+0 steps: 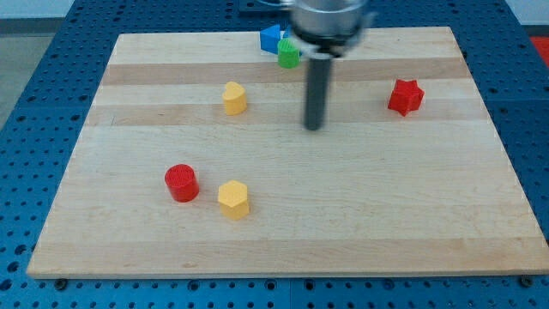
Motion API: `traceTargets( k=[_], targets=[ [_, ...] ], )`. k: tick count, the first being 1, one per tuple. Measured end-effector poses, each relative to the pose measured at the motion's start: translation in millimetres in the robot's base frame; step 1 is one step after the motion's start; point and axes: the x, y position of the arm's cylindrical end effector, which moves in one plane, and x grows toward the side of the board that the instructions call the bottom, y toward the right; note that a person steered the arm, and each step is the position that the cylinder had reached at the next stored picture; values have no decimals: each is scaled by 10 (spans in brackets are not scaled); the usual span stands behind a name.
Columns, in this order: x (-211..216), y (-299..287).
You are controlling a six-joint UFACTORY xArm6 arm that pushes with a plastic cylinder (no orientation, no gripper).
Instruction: Push the yellow heart towards the red star
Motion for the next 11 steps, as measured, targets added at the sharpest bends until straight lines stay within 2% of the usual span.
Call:
traceTargets(
  k=[1,2,3,5,7,8,9,10,11],
  targets=[
    [0,-1163],
    [-300,-1643],
    [-476,-1456],
    [-382,-718],
    [-577,-974],
    [-345,-770],
    [-209,-311],
    [-235,-439],
    [-486,-583]
  ],
)
